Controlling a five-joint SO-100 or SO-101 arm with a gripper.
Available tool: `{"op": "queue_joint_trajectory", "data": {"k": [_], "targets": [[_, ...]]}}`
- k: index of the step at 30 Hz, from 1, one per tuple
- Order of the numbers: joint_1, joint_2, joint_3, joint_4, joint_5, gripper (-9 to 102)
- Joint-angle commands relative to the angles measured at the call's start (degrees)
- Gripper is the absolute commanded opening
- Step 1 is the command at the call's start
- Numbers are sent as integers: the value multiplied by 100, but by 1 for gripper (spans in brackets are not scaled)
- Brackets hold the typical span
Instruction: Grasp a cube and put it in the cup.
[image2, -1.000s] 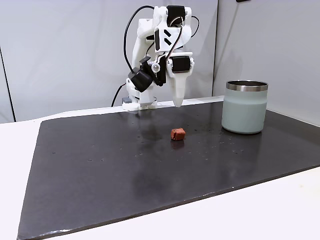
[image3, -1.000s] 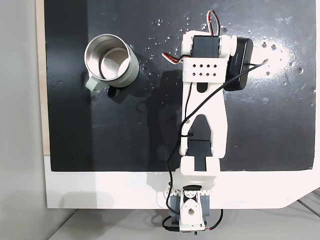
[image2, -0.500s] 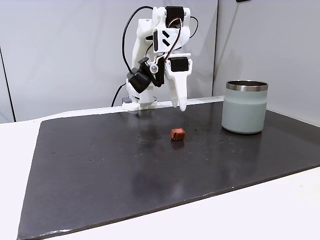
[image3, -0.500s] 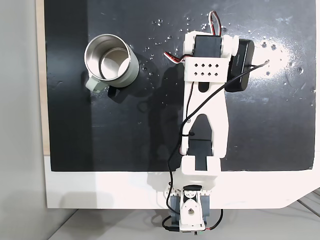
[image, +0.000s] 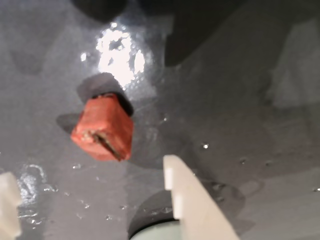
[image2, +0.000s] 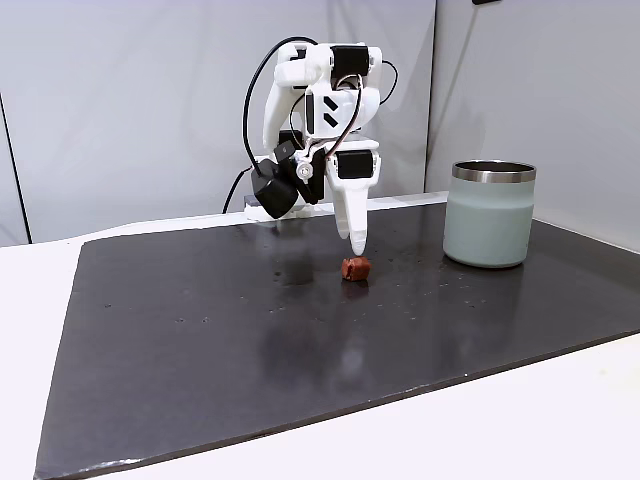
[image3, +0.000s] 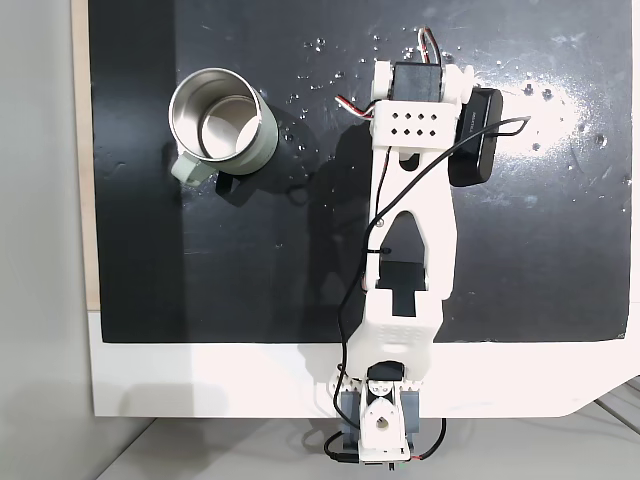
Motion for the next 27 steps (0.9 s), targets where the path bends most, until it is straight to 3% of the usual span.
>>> {"op": "queue_joint_trajectory", "data": {"k": [1,27], "targets": [[44,0,-272,-211,70,32],[9,-1169,-1336,-44,44,30]]}}
